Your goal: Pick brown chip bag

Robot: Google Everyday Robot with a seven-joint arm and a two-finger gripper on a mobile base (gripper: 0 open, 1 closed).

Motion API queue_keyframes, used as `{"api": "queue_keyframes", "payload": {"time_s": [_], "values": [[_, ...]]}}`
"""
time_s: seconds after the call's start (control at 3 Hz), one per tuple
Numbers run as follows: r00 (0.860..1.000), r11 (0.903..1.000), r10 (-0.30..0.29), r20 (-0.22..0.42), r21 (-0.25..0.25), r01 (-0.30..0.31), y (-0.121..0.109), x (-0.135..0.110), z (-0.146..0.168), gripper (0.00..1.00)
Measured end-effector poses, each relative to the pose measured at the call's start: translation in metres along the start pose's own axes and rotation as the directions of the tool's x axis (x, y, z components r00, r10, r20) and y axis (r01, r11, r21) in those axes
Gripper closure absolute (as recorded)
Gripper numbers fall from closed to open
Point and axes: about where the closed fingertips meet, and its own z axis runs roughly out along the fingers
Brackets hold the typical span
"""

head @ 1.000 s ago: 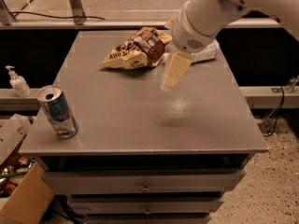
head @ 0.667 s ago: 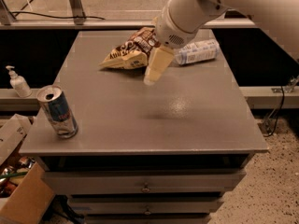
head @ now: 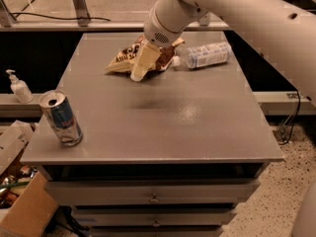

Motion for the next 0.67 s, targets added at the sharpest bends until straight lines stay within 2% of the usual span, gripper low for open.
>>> {"api": "queue_keyframes", "payload": {"time_s": [0.67], "values": [[0.999,0.9993,0.038,0.006,0.001,-0.038,-0.032,-0.011,0.050,0.00]]}}
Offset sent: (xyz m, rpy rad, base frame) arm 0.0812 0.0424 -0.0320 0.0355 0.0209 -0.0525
